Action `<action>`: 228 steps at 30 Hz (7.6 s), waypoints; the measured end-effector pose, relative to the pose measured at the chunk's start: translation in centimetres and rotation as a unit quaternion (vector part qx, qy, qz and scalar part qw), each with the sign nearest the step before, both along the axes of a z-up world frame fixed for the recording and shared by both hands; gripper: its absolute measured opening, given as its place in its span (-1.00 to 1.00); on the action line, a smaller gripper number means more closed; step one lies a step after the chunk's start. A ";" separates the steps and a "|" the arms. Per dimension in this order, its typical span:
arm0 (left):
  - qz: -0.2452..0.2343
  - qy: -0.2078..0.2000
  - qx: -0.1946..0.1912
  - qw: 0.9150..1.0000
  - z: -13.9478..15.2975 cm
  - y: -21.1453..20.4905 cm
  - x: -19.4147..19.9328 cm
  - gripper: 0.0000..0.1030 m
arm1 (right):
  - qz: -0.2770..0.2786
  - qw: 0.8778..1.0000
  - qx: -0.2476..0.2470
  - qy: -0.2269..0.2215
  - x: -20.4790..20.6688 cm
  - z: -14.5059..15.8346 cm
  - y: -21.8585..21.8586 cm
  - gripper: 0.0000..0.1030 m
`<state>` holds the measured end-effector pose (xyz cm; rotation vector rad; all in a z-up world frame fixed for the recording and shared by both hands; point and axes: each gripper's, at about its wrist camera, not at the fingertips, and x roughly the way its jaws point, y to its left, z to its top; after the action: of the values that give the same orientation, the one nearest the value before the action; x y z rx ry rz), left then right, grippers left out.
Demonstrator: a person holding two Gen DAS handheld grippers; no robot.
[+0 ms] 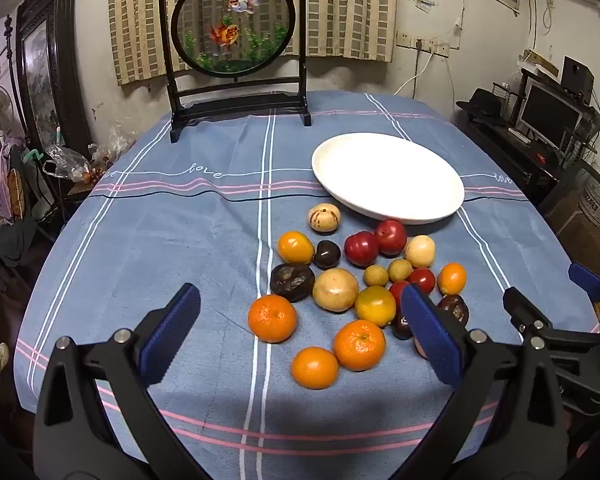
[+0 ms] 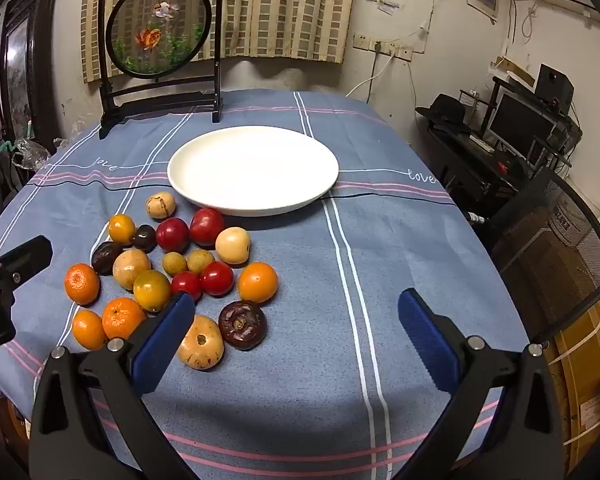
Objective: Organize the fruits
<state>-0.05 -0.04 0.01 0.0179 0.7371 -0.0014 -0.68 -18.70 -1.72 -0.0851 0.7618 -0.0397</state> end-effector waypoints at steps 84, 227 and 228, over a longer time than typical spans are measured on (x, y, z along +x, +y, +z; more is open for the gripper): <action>-0.012 0.023 -0.006 1.000 -0.7 0.0 -0.1 0.96 | 0.036 0.999 0.019 0.012 0.3 0.0 1.3 0.97; -0.076 0.075 -0.076 0.991 -5.7 2.4 1.9 0.77 | 0.081 0.993 0.041 0.069 3.9 -3.8 0.3 0.88; -0.076 0.077 -0.074 0.991 -5.8 2.5 1.8 0.77 | 0.080 0.993 0.040 0.076 4.0 -4.3 0.4 0.88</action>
<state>1.73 2.44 -5.78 -0.0689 0.8862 -0.2059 3.36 -18.31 -5.97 -0.0730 0.9047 0.1510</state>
